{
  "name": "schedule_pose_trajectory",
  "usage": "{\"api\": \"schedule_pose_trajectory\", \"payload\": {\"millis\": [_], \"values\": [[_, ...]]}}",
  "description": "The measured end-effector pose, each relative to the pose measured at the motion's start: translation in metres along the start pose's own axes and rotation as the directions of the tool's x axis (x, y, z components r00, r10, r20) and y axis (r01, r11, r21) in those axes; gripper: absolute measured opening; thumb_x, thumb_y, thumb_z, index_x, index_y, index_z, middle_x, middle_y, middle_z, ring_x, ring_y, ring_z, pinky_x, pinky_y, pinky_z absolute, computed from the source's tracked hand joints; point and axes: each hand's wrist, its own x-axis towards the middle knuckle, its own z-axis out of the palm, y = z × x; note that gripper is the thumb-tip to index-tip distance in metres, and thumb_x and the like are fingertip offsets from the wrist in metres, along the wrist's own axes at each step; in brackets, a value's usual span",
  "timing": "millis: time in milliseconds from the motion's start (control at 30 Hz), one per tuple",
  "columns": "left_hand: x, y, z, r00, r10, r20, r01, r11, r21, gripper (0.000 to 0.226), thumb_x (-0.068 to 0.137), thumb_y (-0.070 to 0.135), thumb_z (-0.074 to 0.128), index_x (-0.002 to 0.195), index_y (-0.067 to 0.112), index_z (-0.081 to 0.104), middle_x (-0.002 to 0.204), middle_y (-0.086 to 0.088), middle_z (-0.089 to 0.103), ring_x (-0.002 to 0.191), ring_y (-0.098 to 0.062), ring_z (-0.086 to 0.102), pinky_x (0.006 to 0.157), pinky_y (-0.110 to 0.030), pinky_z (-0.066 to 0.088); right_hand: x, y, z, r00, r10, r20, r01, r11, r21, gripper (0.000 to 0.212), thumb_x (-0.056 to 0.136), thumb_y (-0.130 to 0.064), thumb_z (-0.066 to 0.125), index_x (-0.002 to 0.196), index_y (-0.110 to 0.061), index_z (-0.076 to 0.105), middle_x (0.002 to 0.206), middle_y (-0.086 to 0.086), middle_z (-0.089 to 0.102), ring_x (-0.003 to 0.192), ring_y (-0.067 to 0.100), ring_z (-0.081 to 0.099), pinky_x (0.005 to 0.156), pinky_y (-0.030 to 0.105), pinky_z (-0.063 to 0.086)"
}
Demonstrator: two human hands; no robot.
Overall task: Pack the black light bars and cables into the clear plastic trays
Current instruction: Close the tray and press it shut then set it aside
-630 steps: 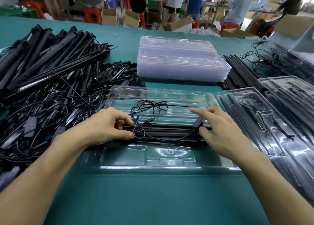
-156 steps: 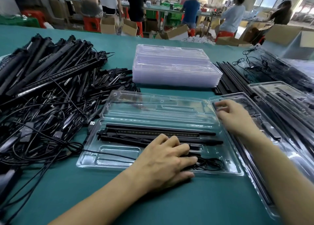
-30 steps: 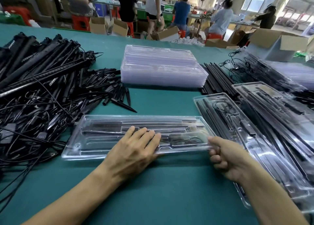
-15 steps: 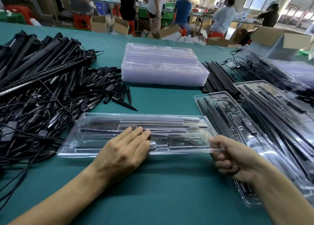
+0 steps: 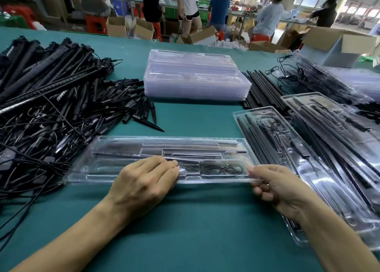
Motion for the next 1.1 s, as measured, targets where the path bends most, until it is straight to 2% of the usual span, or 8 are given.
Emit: {"api": "schedule_pose_trajectory", "payload": {"millis": [133, 233, 333, 467, 733, 933, 1000, 1100], "values": [[0.003, 0.001, -0.001, 0.997, -0.011, 0.072, 0.01, 1.0, 0.005, 0.008, 0.088, 0.016, 0.07, 0.08, 0.015, 0.07, 0.089, 0.001, 0.072, 0.072, -0.021, 0.067, 0.057, -0.034, 0.055, -0.003, 0.01, 0.001, 0.956, -0.286, -0.066, 0.225, 0.86, -0.459, 0.016, 0.094, -0.027, 0.062, 0.108, -0.019, 0.059, 0.077, 0.006, 0.067, 0.054, 0.024, 0.065, 0.051, 0.031, 0.047], [0.005, -0.002, -0.002, 0.992, 0.009, 0.126, -0.004, 0.999, -0.035, 0.02, 0.095, 0.025, 0.063, 0.078, 0.015, 0.069, 0.085, 0.001, 0.071, 0.069, -0.02, 0.066, 0.053, -0.034, 0.054, -0.008, 0.014, -0.008, 0.803, -0.575, 0.153, 0.444, 0.407, -0.798, 0.038, 0.086, -0.054, 0.058, 0.123, -0.047, 0.055, 0.114, -0.013, 0.056, 0.1, 0.008, 0.057, 0.088, 0.029, 0.043], [0.008, -0.009, -0.004, 0.975, 0.043, 0.218, -0.014, 0.991, -0.133, 0.031, 0.097, 0.039, 0.057, 0.08, 0.015, 0.069, 0.087, 0.002, 0.072, 0.071, -0.019, 0.067, 0.056, -0.033, 0.056, -0.008, 0.01, -0.011, 0.674, -0.585, 0.451, 0.615, 0.106, -0.781, 0.035, 0.081, -0.061, 0.058, 0.107, -0.042, 0.071, 0.123, -0.019, 0.054, 0.119, 0.006, 0.045, 0.101, 0.031, 0.039], [0.008, -0.018, -0.01, 0.942, 0.059, 0.33, 0.025, 0.969, -0.246, 0.034, 0.092, 0.05, 0.057, 0.093, 0.02, 0.072, 0.099, 0.006, 0.073, 0.081, -0.019, 0.07, 0.059, -0.033, 0.058, 0.001, 0.013, -0.013, 0.532, -0.643, 0.551, 0.764, 0.084, -0.64, 0.017, 0.084, -0.032, 0.07, 0.096, -0.023, 0.079, 0.091, -0.011, 0.064, 0.085, 0.009, 0.063, 0.073, 0.033, 0.054], [0.015, -0.021, -0.018, 0.915, -0.115, 0.388, 0.274, 0.881, -0.385, 0.033, 0.085, 0.06, 0.054, 0.094, 0.035, 0.074, 0.091, 0.019, 0.072, 0.079, -0.01, 0.066, 0.059, -0.031, 0.056, 0.014, 0.008, -0.015, 0.511, -0.646, 0.568, 0.826, 0.186, -0.531, 0.012, 0.081, -0.026, 0.075, 0.092, -0.021, 0.079, 0.086, -0.011, 0.066, 0.077, 0.004, 0.065, 0.067, 0.025, 0.053], [0.025, -0.021, -0.022, 0.916, -0.049, 0.398, 0.19, 0.927, -0.322, 0.033, 0.092, 0.052, 0.047, 0.087, 0.031, 0.071, 0.079, 0.015, 0.068, 0.07, -0.014, 0.064, 0.051, -0.03, 0.053, 0.016, 0.017, -0.013, 0.346, -0.668, 0.659, 0.749, -0.226, -0.623, 0.023, 0.084, -0.015, 0.07, 0.106, -0.012, 0.073, 0.101, 0.001, 0.065, 0.087, 0.02, 0.064, 0.074, 0.035, 0.055], [0.025, -0.018, -0.021, 0.919, 0.007, 0.393, 0.107, 0.958, -0.267, 0.034, 0.097, 0.044, 0.043, 0.086, 0.025, 0.07, 0.079, 0.01, 0.068, 0.067, -0.017, 0.064, 0.046, -0.032, 0.052, 0.018, 0.017, -0.009, 0.355, -0.651, 0.671, 0.71, -0.279, -0.647, 0.037, 0.075, -0.007, 0.075, 0.112, -0.011, 0.072, 0.112, 0.005, 0.067, 0.101, 0.028, 0.064, 0.083, 0.044, 0.055], [0.023, -0.014, -0.02, 0.913, 0.034, 0.408, 0.054, 0.977, -0.204, 0.038, 0.101, 0.036, 0.041, 0.085, 0.017, 0.069, 0.082, 0.003, 0.07, 0.065, -0.02, 0.063, 0.045, -0.034, 0.052, 0.02, 0.018, -0.006, 0.476, -0.613, 0.631, 0.684, -0.192, -0.703, 0.046, 0.078, -0.006, 0.074, 0.123, -0.011, 0.067, 0.13, 0.006, 0.064, 0.123, 0.03, 0.058, 0.095, 0.057, 0.049]]}}
